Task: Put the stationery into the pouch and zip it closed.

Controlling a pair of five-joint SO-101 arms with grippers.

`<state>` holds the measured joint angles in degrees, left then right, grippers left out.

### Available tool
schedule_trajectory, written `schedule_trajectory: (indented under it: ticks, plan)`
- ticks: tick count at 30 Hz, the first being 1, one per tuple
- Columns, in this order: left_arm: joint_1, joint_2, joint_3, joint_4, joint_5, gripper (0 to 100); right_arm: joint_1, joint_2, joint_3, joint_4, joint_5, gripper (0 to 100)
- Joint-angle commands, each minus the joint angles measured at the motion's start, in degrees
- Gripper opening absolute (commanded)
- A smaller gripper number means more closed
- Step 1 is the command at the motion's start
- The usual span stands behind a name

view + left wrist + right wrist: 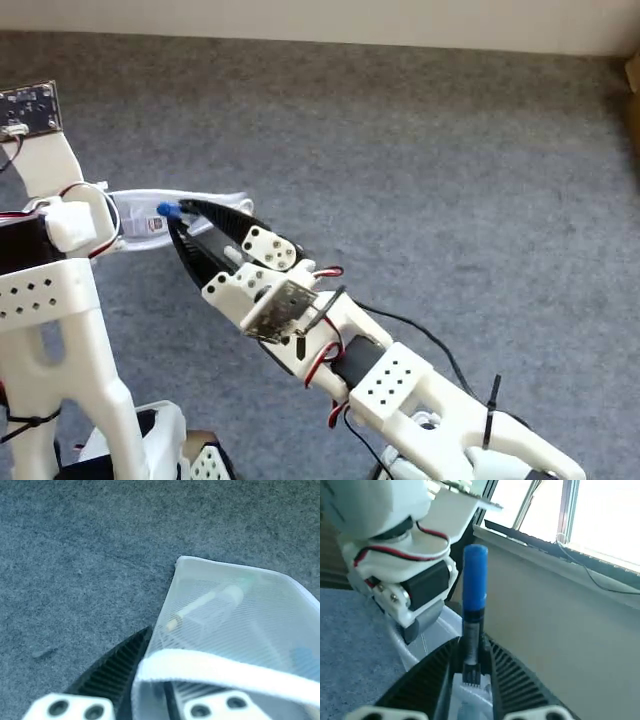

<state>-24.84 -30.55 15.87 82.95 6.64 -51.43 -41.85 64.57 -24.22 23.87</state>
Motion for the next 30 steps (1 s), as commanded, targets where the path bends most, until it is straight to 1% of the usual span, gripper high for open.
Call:
schedule_trajectory:
  ticks: [1, 3, 7, 9, 13, 17, 20, 23, 26, 30]
  plan:
    - [0.2, 0.7, 0.9, -2.0, 0.4, 1, -0.4, -0.7, -0.7, 4.9, 1.0, 1.0]
    - [0.2, 0.7, 0.9, -2.0, 0.4, 1, -0.8, -0.7, -0.7, 7.8, 1.0, 2.2]
    - [0.2, 0.7, 0.9, -2.0, 0.4, 1, -1.0, -0.7, -0.7, 12.0, 1.0, 12.8]
    - [0.2, 0.7, 0.9, -2.0, 0.4, 1, -1.0, -0.7, -0.7, 13.4, 1.0, 16.3]
    - [0.2, 0.7, 0.9, -2.0, 0.4, 1, -1.8, -4.9, -0.7, 16.9, 0.8, 16.3]
    - [0.2, 0.7, 0.9, -2.0, 0.4, 1, -4.2, -14.0, -0.7, 26.9, 0.7, 16.3]
    - [0.2, 0.7, 0.9, -2.0, 0.4, 1, -4.4, -21.1, -0.7, 33.8, 0.2, 16.3]
    - [0.2, 0.7, 0.9, -2.0, 0.4, 1, -4.3, -27.1, -0.8, 39.0, -4.0, 16.3]
    - [0.2, 0.7, 0.9, -2.0, 0.4, 1, -4.3, -30.5, -2.7, 46.4, -4.8, 16.3]
    - [0.2, 0.7, 0.9, -1.9, 0.4, 1, -3.6, -31.1, -7.6, 55.9, -4.9, 16.3]
